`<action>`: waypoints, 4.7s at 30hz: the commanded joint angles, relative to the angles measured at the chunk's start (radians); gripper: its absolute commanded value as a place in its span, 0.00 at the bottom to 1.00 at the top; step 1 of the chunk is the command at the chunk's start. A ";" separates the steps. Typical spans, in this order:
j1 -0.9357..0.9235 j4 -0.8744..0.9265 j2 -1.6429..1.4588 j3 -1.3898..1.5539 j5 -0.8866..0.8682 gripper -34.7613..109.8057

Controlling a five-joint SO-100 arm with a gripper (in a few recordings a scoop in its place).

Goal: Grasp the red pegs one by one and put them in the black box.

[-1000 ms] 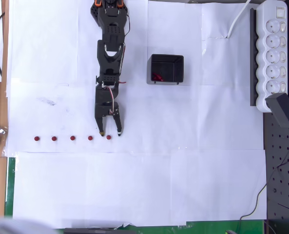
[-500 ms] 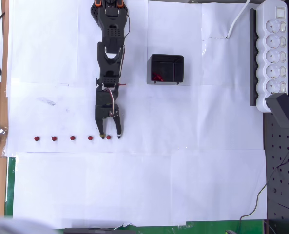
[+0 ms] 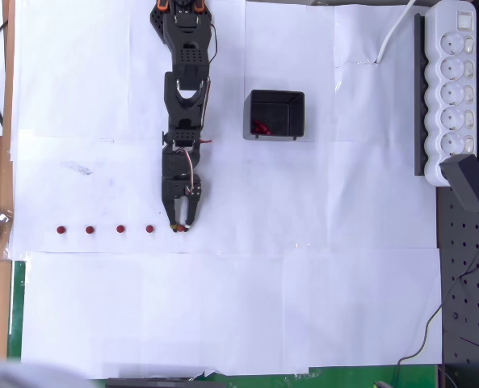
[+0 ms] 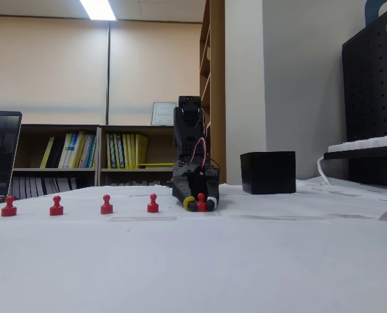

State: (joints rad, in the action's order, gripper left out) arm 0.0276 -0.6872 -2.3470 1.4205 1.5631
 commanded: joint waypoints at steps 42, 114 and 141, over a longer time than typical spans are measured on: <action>0.716 1.919 0.551 0.218 0.445 0.26; -0.184 0.144 0.075 -0.020 -0.063 0.41; -0.163 0.133 -0.006 0.077 -0.035 0.36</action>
State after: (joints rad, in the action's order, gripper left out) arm -0.1335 -0.5369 -2.3332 1.4818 1.5171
